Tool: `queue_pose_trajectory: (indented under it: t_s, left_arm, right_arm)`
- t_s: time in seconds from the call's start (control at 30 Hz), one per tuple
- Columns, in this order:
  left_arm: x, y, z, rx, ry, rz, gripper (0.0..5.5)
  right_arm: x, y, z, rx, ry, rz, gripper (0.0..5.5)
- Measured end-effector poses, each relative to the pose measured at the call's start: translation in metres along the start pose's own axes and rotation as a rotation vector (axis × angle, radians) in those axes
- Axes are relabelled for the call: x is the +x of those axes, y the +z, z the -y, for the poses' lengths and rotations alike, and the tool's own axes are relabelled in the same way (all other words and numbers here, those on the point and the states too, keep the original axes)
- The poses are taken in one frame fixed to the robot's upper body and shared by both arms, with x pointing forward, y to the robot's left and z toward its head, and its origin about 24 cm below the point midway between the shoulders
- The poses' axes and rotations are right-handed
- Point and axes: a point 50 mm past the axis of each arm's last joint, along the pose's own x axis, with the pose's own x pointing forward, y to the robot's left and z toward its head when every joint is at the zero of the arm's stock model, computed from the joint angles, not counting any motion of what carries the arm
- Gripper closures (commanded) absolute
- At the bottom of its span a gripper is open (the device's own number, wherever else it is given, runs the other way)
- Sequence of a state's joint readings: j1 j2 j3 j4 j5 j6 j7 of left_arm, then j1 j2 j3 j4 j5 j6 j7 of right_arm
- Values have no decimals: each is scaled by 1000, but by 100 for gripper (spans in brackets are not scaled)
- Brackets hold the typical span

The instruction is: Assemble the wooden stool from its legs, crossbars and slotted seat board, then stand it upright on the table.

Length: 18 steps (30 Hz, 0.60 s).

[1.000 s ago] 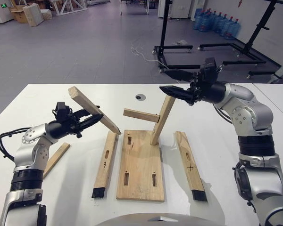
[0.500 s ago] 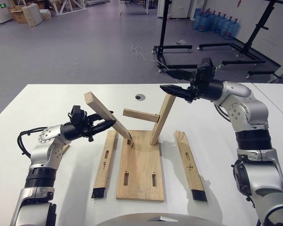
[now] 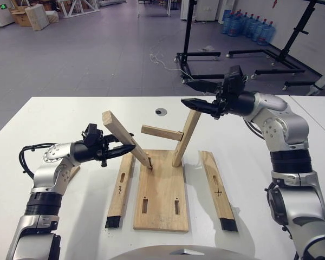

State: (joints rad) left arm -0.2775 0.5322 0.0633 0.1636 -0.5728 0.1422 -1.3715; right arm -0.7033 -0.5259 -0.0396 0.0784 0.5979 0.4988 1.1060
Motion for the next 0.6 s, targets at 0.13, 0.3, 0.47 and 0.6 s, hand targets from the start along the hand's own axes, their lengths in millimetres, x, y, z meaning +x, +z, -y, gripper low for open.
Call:
queue_pose_trajectory:
  t_s: [0.13, 0.3, 0.47, 0.6]
  left_arm:
    - [-1, 1, -1, 53, 19, -24, 349]
    - [-1, 1, -3, 117, 43, -54, 349]
    - [-3, 2, -2, 126, 22, -80, 349]
    - [-4, 2, -2, 126, 1, -108, 349]
  right_arm:
    - [3, 0, -2, 3, 12, 7, 180]
    - [4, -2, -2, 16, 16, 3, 180]
    - [6, -2, -3, 18, 23, -1, 180]
    - [6, -2, -3, 19, 25, -1, 180]
